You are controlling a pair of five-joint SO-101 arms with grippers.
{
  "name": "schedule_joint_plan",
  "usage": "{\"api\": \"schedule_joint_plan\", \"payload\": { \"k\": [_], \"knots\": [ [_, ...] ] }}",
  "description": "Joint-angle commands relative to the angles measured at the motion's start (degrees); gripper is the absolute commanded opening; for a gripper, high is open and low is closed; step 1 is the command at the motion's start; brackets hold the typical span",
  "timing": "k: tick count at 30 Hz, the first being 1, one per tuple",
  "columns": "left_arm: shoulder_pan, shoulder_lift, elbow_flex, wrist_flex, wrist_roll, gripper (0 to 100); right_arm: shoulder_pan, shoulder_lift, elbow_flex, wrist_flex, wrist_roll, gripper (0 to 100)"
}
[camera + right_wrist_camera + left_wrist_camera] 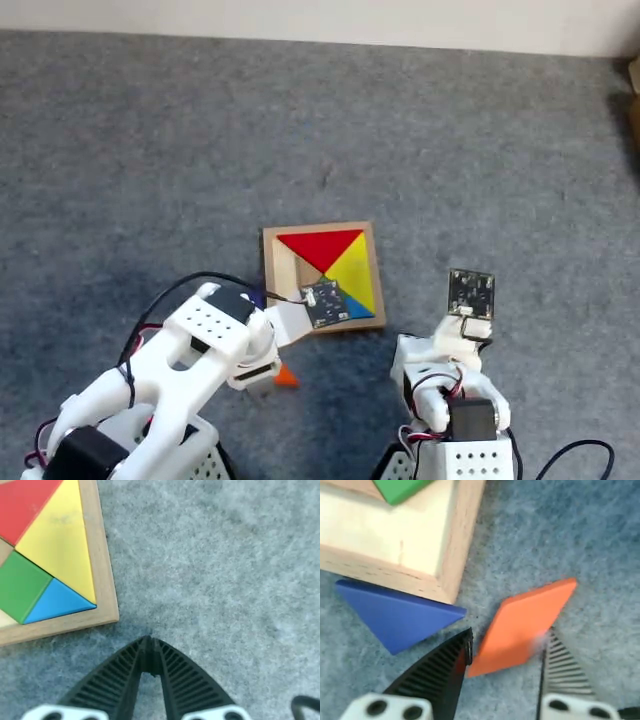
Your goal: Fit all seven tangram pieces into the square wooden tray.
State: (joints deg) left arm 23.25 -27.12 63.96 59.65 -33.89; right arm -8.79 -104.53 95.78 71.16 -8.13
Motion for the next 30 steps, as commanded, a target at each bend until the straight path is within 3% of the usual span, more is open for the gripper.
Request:
{"api": "schedule_joint_plan", "payload": {
  "k": [1, 4, 12, 17, 24, 30],
  "knots": [
    [0.13, -2.07, -1.01, -0.35, 1.76, 19, 0.75, -0.75, 6.64, 0.48, -0.35, 0.5],
    [0.13, -1.98, -4.70, 2.29, 8.70, 21, 0.75, -0.75, 6.64, 0.48, -0.35, 0.5],
    [0.13, -1.80, -16.31, 13.71, 16.26, 21, 0.75, -0.75, 6.64, 0.48, -0.35, 0.5],
    [0.66, -1.71, -16.22, 16.00, 15.56, 24, 0.75, -0.75, 6.64, 0.48, -0.35, 0.5],
    [6.02, -1.63, -8.57, 9.76, 17.67, 24, 0.75, -0.75, 6.64, 0.48, -0.35, 0.5],
    [6.37, 1.71, -5.32, 4.31, 18.90, 22, 0.75, -0.75, 6.64, 0.48, -0.35, 0.5]
  ]
}}
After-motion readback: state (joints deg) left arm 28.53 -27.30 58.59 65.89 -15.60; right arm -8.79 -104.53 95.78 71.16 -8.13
